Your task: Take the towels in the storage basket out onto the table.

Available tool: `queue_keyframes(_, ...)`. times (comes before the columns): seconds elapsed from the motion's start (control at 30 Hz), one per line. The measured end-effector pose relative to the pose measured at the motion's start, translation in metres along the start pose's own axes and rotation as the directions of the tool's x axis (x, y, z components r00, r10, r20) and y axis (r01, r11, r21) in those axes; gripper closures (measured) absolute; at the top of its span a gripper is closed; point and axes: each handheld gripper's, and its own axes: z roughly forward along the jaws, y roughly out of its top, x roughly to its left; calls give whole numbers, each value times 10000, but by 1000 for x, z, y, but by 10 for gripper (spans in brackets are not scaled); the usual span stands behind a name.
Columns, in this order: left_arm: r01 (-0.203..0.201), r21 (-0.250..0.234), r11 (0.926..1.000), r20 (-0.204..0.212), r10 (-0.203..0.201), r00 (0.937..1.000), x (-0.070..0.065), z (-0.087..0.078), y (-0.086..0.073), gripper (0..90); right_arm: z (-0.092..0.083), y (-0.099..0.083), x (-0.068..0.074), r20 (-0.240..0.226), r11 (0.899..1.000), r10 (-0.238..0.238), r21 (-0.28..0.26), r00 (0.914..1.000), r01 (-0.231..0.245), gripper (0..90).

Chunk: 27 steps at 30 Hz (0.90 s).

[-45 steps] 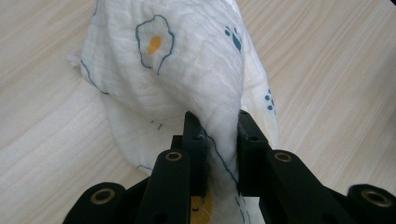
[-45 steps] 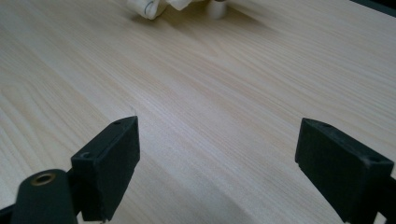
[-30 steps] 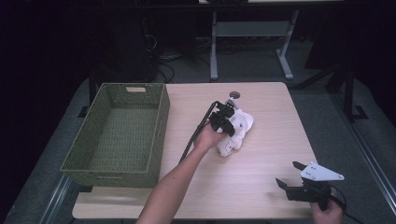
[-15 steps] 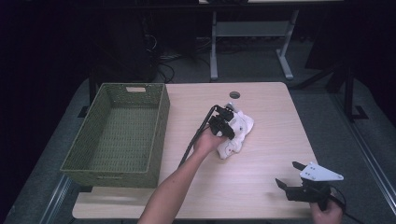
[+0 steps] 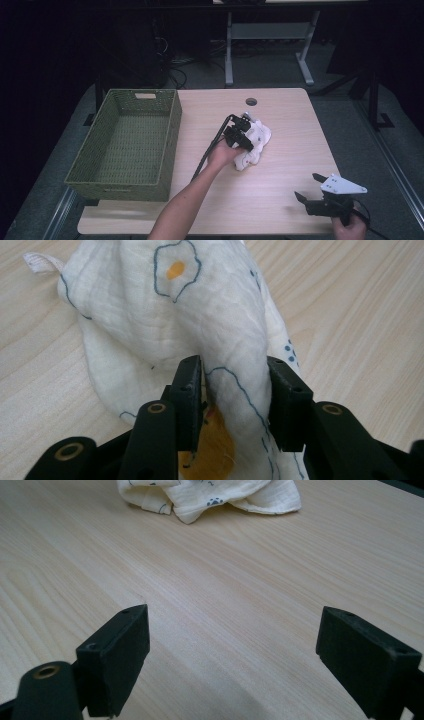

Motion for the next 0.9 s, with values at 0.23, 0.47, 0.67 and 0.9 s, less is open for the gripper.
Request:
queue_keyframes(0.23, 9, -155, 9999, 44, -8, 10000, 0, -3, 0, 548, 1, 0, 0, -1, 9999, -119, -49, 9999, 119, 135)
queue_keyframes(0.47, 17, -323, 9995, 123, -13, 9999, 1, -10, -2, 480, 1, 0, 0, 29, 9999, -120, -29, 9999, 120, 135)
queue_keyframes(0.67, -14, -510, 9987, 172, 23, 9998, 0, -16, -3, 448, 1, 1, 0, 36, 9999, -158, 7, 9999, 158, 135)
queue_keyframes(0.9, -61, -746, 9972, 242, 79, 9997, -3, -25, -4, 424, 2, 1, 0, 33, 9999, -123, 23, 9999, 123, 135)
